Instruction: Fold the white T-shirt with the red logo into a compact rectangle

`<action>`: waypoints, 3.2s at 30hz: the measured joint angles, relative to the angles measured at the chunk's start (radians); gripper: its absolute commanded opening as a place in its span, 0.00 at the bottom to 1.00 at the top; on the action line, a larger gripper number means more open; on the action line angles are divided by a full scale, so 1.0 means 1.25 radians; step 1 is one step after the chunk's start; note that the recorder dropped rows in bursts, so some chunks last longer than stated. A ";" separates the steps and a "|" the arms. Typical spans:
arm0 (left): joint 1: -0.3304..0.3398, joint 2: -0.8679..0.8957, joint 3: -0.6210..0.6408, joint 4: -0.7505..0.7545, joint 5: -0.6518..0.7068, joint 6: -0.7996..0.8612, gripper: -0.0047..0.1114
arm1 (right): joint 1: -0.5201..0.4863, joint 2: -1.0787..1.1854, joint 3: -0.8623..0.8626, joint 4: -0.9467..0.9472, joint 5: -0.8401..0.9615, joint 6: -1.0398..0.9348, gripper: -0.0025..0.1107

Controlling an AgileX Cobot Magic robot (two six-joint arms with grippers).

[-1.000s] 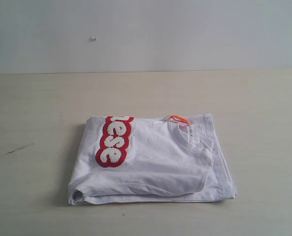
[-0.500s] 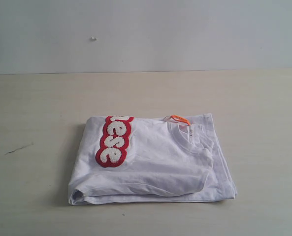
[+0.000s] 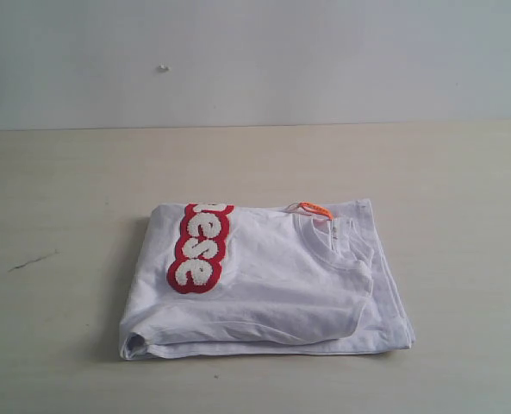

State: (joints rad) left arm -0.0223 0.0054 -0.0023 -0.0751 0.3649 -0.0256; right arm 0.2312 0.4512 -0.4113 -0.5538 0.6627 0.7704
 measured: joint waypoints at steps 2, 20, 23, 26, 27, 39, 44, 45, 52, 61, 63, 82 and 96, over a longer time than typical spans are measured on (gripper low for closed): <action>0.000 0.000 0.000 0.000 0.000 0.000 0.04 | 0.000 0.000 0.000 0.000 0.000 0.000 0.02; 0.000 0.000 0.000 0.003 0.000 0.000 0.04 | 0.000 -0.006 0.000 0.000 0.000 0.000 0.02; 0.000 0.000 0.000 0.003 0.000 0.000 0.04 | 0.000 -0.029 0.000 0.000 0.000 0.000 0.02; 0.000 0.000 0.000 0.003 0.000 0.000 0.04 | 0.000 -0.061 0.000 0.000 0.000 0.000 0.02; 0.000 0.000 0.000 0.003 0.000 0.000 0.04 | 0.000 -0.075 0.000 0.000 0.000 0.000 0.02; 0.000 0.000 0.000 0.003 0.000 0.000 0.04 | -0.141 -0.252 0.000 0.000 -0.008 -0.002 0.02; 0.000 0.000 0.000 0.003 0.000 0.000 0.04 | -0.230 -0.285 0.000 0.000 -0.062 -0.056 0.02; 0.000 0.000 0.000 0.003 0.000 0.000 0.04 | -0.245 -0.292 0.002 -0.001 -0.088 -0.069 0.02; 0.000 0.000 0.000 0.003 0.000 0.000 0.04 | -0.268 -0.302 0.056 0.030 -0.220 -0.090 0.02; 0.000 0.000 0.000 0.003 0.000 0.000 0.04 | -0.268 -0.302 0.182 0.203 -0.232 -0.258 0.02; 0.000 0.000 0.000 0.003 0.000 0.000 0.04 | -0.268 -0.302 0.222 0.317 -0.226 -0.407 0.02; 0.000 0.000 0.000 0.003 0.000 0.000 0.04 | -0.335 -0.356 0.294 0.454 -0.220 -0.601 0.02; 0.000 0.000 0.000 0.003 0.000 0.000 0.04 | -0.336 -0.356 0.326 0.453 -0.247 -0.598 0.02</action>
State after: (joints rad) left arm -0.0223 0.0054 -0.0023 -0.0714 0.3655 -0.0256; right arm -0.1889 0.0064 -0.0042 0.0122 0.3538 0.0233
